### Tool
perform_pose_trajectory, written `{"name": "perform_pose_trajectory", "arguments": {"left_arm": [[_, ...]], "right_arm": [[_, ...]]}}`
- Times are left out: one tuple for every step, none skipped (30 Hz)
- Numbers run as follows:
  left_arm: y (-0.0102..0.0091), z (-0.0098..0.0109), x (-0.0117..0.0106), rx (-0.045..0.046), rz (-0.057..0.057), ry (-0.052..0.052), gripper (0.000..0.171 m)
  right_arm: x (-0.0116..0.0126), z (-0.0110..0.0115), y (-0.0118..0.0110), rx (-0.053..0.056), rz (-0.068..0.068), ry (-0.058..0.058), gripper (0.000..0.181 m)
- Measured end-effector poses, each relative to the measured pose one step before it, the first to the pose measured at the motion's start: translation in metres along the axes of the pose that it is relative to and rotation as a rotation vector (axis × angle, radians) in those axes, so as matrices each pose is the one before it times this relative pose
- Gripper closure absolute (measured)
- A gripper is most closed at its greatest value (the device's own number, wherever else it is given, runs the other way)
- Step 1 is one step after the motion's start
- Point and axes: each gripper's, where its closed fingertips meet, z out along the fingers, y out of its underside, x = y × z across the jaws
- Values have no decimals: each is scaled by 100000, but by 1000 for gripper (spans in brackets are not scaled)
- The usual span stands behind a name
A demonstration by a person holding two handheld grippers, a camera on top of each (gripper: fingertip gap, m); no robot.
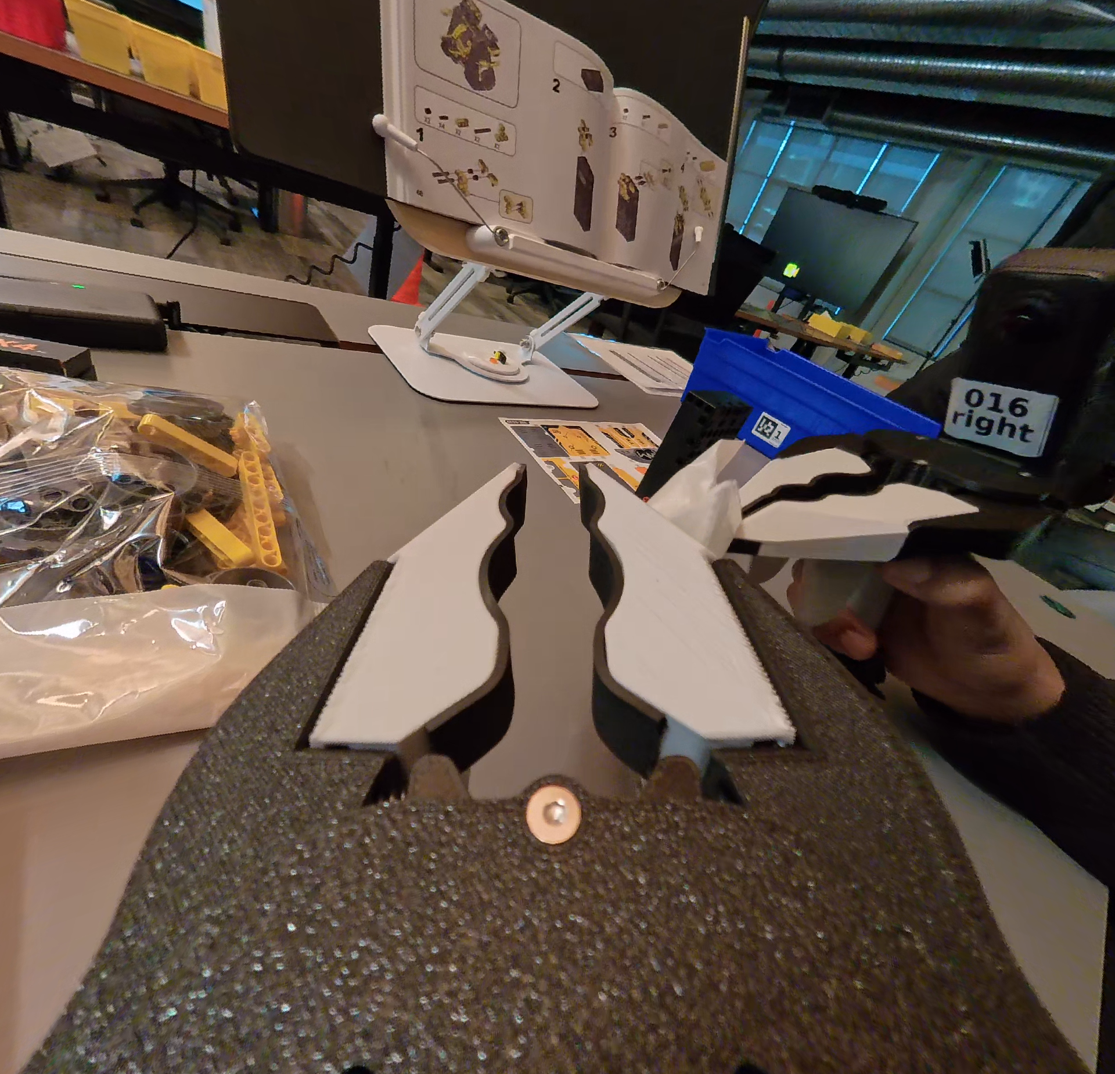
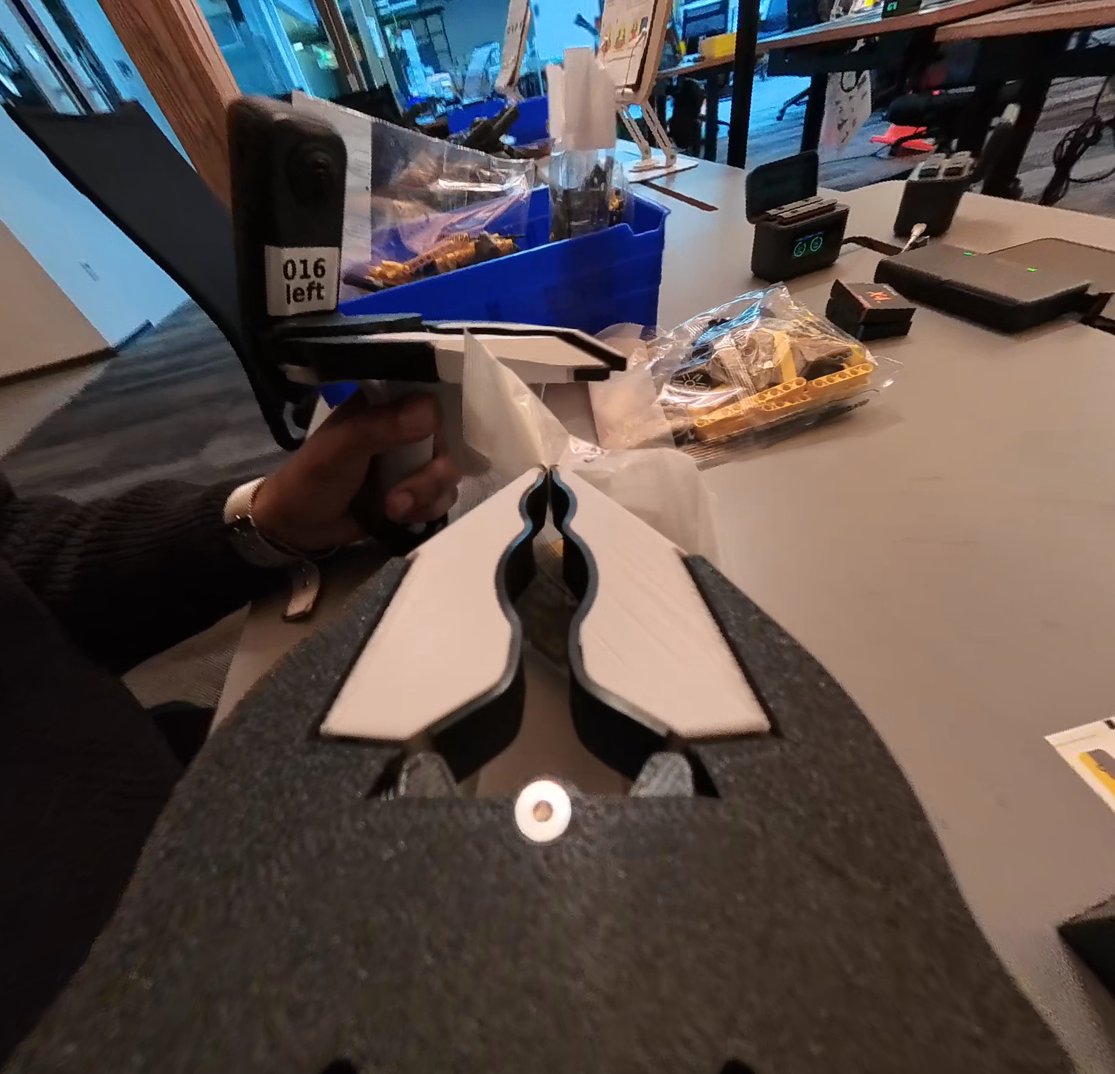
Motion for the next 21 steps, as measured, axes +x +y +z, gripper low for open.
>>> {"name": "perform_pose_trajectory", "arguments": {"left_arm": [[4,9,-31,-42,-190,-62,155],[19,10,-27,-61,-149,-56,155],[2,13,-17,-51,-78,-63,155],[-1,6,-35,-20,-59,-199,155],[2,0,-54,28,-83,-337,155],[-17,-5,-64,107,-72,-445,155],[-38,-17,-121,251,-87,-827,155],[-62,-41,-174,395,-156,-1154,155],[-80,-58,-251,542,-263,-1566,155],[-98,-65,-236,625,-301,-1349,155],[-79,-57,-136,486,-442,-508,155],[-25,-27,-47,194,-608,161,155],[11,8,-21,-88,-506,233,155],[15,11,-20,-119,-293,127,155],[4,7,13,-38,-4,108,155],[8,-3,36,-15,222,71,155],[19,10,36,-110,273,123,155],[24,26,36,-157,213,120,155],[23,17,39,-146,159,96,155],[22,6,32,-116,107,165,155],[0,8,18,-47,51,77,155]], "right_arm": [[143,-101,-170,1376,2205,-316,181],[265,-129,-169,1398,2142,465,181],[369,-121,-157,1315,1826,1084,181],[415,-92,-130,1158,1623,1529,181],[416,-64,-96,899,1581,1522,181],[368,-47,-59,810,1416,1382,181],[314,-7,-42,579,1077,1245,181],[284,11,-14,332,690,1346,181],[329,-13,3,126,246,1919,181],[329,-19,71,-292,-493,2115,181],[248,13,150,-955,-923,1548,181],[157,38,207,-1337,-910,973,181],[118,74,216,-1297,-792,800,181],[80,90,221,-1240,-717,774,180],[81,83,216,-1209,-735,780,178],[144,85,153,-863,-642,1092,175],[120,49,36,-70,-435,894,171],[137,3,44,-194,45,684,169],[176,-18,69,-321,455,638,167],[154,-45,-11,54,743,366,165],[135,-85,-94,550,783,254,165]]}}
